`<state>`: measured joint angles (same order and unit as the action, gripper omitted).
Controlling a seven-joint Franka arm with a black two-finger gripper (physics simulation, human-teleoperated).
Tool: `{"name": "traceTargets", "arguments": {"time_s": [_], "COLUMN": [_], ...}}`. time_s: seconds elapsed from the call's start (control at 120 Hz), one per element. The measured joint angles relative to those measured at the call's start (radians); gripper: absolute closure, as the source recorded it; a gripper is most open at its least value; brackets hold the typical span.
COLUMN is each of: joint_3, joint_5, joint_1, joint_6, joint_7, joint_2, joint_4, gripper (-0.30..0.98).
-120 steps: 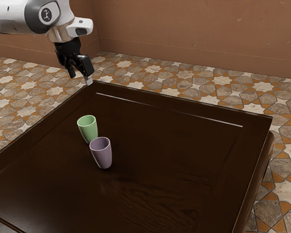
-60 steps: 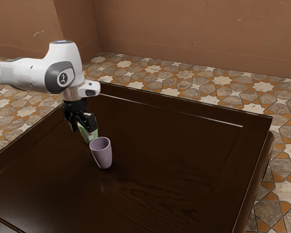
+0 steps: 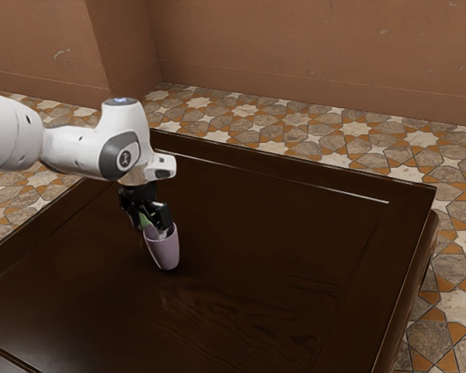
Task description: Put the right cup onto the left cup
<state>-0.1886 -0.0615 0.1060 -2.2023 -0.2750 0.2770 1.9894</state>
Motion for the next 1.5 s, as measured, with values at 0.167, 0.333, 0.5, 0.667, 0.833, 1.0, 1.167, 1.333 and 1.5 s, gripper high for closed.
{"name": "traceTargets", "arguments": {"time_s": [0.167,0.333,0.5,0.667,0.833,1.0,1.167,1.333,1.5], "joint_3": [0.000,0.003,0.004,0.006,0.001,-0.061,-0.119,-0.125,-0.124], "joint_5": [0.000,0.001,0.001,0.003,0.004,0.005,0.011,0.006,-0.018], "joint_1": [0.001,0.001,0.004,0.008,0.009,0.016,-0.026,-0.051,-0.075], "joint_6": [-0.028,-0.036,-0.039,-0.035,0.037,0.179,0.266,0.303,0.313], "joint_7": [0.000,-0.001,-0.002,0.000,-0.004,-0.027,-0.057,-0.086,-0.117], "joint_2": [0.009,0.006,0.005,-0.030,-0.153,-0.192,-0.152,-0.067,0.026], "joint_4": [0.002,0.006,0.008,0.009,-0.027,-0.163,-0.258,-0.345,-0.426], "gripper": [0.44,0.66,0.74,0.76,0.77,0.78,0.78,0.78,0.78]}}
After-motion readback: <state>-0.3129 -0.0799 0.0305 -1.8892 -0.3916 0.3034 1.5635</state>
